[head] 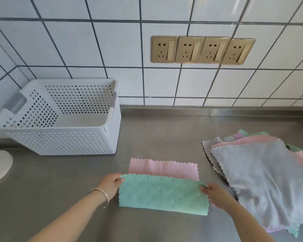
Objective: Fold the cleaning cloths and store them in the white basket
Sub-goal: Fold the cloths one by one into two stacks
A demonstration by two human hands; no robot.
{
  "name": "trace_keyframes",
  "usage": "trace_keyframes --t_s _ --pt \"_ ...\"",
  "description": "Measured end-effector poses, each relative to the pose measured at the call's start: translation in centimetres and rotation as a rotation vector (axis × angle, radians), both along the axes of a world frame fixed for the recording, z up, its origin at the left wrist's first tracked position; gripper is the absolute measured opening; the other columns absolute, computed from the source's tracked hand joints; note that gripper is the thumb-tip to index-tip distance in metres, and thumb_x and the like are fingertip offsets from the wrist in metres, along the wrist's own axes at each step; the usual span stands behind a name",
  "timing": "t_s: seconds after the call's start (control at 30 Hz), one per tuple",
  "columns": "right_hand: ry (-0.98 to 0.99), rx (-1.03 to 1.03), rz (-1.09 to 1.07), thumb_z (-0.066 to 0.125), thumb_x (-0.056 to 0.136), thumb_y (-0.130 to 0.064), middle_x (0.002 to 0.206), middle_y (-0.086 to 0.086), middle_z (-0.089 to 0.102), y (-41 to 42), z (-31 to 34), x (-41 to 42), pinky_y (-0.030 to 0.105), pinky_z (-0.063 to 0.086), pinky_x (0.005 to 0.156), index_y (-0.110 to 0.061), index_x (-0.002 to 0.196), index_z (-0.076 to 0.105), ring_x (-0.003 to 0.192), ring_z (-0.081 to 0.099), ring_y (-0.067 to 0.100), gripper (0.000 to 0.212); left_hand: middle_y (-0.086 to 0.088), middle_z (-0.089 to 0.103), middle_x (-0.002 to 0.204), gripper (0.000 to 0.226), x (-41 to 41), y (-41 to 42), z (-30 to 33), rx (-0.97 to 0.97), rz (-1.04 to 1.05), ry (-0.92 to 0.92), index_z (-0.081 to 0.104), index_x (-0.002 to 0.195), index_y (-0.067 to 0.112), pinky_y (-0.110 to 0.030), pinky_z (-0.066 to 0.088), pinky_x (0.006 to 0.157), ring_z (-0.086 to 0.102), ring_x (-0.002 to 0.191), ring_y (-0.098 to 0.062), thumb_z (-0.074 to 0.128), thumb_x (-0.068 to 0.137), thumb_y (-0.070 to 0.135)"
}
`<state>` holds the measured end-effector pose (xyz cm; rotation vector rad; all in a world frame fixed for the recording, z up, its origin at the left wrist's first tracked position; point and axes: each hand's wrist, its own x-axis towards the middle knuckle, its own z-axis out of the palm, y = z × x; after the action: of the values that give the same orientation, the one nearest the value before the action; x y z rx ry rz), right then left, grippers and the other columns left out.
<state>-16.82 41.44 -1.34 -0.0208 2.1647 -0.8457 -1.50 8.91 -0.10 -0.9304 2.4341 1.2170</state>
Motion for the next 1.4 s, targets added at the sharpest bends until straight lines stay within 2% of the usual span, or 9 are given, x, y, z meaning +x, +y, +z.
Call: trace_keyframes --t_s 0.3,0.4,0.57,0.73,0.9,1.1,1.23,1.33,1.4 --pt "0.187 0.094 0.022 0.049 0.095 -0.024 0.077 0.007 0.060 -3.6 -1.6 -4.0 0.030 0.036 0.065 -0.016 0.078 0.061 0.075 0.053 0.023 0.022 -0.016 0.069 0.104 0.024 -5.3 -2.3 -2.5 -0.212 0.054 -0.052 0.066 0.098 0.005 -0.032 0.042 0.077 0.061 0.096 -0.032 0.048 0.093 0.020" --pt "0.210 0.156 0.032 0.049 0.094 -0.028 0.089 0.014 0.067 -3.9 -2.3 -4.5 0.030 0.036 0.067 -0.006 0.097 0.065 0.079 0.055 0.024 0.028 -0.019 0.067 0.100 0.026 -6.1 -2.3 -2.9 -0.240 0.051 -0.076 0.063 0.087 0.004 -0.033 0.040 0.074 0.060 0.095 -0.034 0.047 0.094 0.023" --pt "0.230 0.220 0.041 0.047 0.093 -0.031 0.091 0.010 0.067 -4.2 -2.4 -4.8 0.029 0.040 0.067 -0.017 0.094 0.067 0.082 0.057 0.024 0.025 -0.021 0.066 0.089 0.038 -6.6 -2.7 -3.9 -0.271 0.060 -0.101 0.042 0.056 0.017 -0.032 0.033 0.065 0.060 0.089 -0.035 0.048 0.092 0.028" --pt "0.248 0.322 -0.031 0.048 0.091 -0.042 0.065 -0.001 0.056 -4.4 -2.6 -4.7 0.025 0.034 0.054 -0.018 0.060 0.049 0.068 0.054 0.021 0.038 -0.012 0.065 0.118 0.037 -7.3 -2.8 -4.3 -0.291 0.082 -0.145 0.063 0.113 0.012 -0.033 0.044 0.090 0.058 0.110 -0.030 0.048 0.092 0.038" --pt "0.315 0.086 -0.383 0.049 0.090 -0.046 0.087 0.002 0.063 -4.2 -1.8 -3.2 0.038 0.050 0.078 -0.014 0.098 0.055 0.087 0.062 0.027 0.033 -0.011 0.061 0.090 0.029 -6.9 -1.4 -3.9 -0.416 0.235 0.007 0.049 0.075 0.017 -0.040 0.050 0.076 0.059 0.086 -0.032 0.061 0.082 0.043" --pt "0.328 0.216 -0.405 0.053 0.089 -0.041 0.106 0.006 0.060 -3.7 -1.5 2.6 0.035 0.045 0.075 -0.009 0.121 0.047 0.093 0.055 0.024 0.046 0.008 0.062 0.123 0.041 -5.3 5.2 -4.6 -0.671 -0.555 0.244 0.047 0.119 0.034 -0.045 0.036 0.096 0.053 0.117 -0.019 0.033 0.084 0.051" --pt "0.304 0.405 -0.278 0.055 0.082 -0.052 0.120 0.006 0.051 -4.3 -1.8 4.4 0.035 0.040 0.094 -0.012 0.120 0.051 0.118 0.045 0.024 0.055 0.005 0.040 0.147 0.056 -5.5 7.6 -5.7 -0.654 -0.787 0.023 0.034 0.135 0.043 -0.059 0.015 0.103 0.026 0.139 -0.030 0.009 0.089 0.062" --pt "0.282 0.543 -0.193 0.048 0.084 -0.057 0.127 0.005 0.046 -4.7 -1.4 4.9 0.034 0.040 0.095 -0.014 0.125 0.048 0.124 0.040 0.023 0.060 0.001 -0.034 0.147 0.065 -5.2 7.5 -6.3 -0.674 -0.768 -0.006 -0.019 0.132 0.053 -0.062 -0.024 0.103 -0.032 0.136 -0.030 -0.006 0.072 0.076" --pt "0.279 0.619 -0.162 0.043 0.085 -0.061 0.129 0.005 0.046 -4.9 -1.4 5.2 0.034 0.040 0.095 -0.013 0.128 0.047 0.124 0.040 0.023 0.065 0.003 -0.046 0.139 0.073 -5.0 7.6 -6.2 -0.635 -0.721 -0.081 -0.030 0.126 0.051 -0.059 -0.033 0.095 -0.042 0.131 -0.028 -0.008 0.064 0.084"
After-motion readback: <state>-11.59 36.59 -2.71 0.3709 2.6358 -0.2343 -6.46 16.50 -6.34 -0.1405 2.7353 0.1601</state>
